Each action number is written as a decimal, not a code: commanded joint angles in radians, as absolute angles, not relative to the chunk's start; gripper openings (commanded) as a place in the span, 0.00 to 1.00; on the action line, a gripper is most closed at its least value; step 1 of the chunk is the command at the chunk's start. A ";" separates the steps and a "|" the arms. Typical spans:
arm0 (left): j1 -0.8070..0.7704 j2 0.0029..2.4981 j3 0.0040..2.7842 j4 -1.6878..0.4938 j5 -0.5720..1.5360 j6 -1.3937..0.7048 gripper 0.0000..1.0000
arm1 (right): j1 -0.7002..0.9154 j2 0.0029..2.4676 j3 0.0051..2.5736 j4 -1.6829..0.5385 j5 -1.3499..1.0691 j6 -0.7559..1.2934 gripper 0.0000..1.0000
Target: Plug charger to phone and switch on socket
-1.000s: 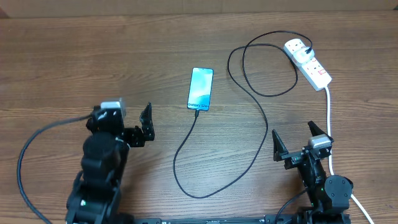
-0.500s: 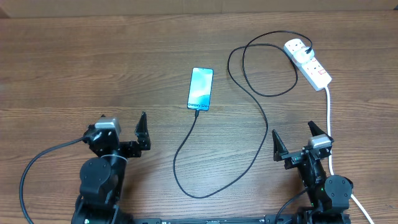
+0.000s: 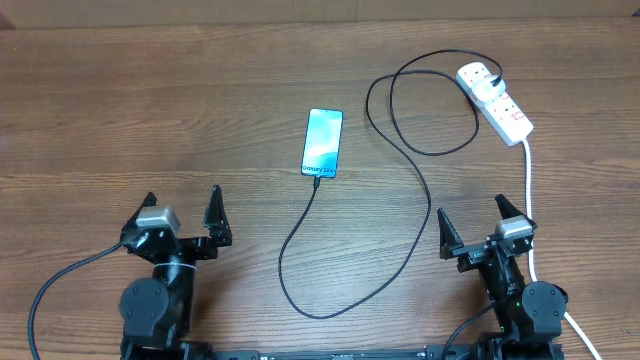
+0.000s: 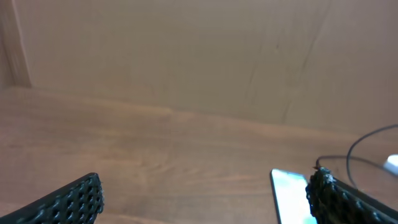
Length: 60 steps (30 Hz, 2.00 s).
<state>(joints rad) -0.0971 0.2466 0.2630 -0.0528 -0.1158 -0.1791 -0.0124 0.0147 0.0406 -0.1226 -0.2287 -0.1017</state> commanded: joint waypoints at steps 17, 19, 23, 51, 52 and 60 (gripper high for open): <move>-0.090 0.134 0.103 0.176 -0.099 -0.160 1.00 | -0.007 0.003 0.032 -0.117 -0.226 -0.102 1.00; -0.090 0.117 0.084 0.192 -0.099 -0.160 1.00 | -0.007 0.003 0.032 -0.117 -0.226 -0.102 1.00; -0.087 0.072 0.053 0.193 -0.100 -0.160 1.00 | -0.007 0.003 0.032 -0.117 -0.226 -0.102 1.00; -0.044 0.003 0.005 -0.072 -0.079 -0.134 1.00 | -0.007 0.003 0.032 -0.117 -0.226 -0.102 1.00; -0.044 0.003 0.005 -0.072 -0.075 -0.134 1.00 | -0.007 0.003 0.032 -0.117 -0.226 -0.102 1.00; -0.044 0.004 0.005 -0.073 -0.052 -0.134 1.00 | -0.007 0.003 0.032 -0.117 -0.226 -0.102 1.00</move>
<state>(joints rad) -0.0513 0.0147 0.0086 -0.0727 -0.0727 -0.1532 -0.0124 0.0147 0.0406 -0.1223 -0.2287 -0.1013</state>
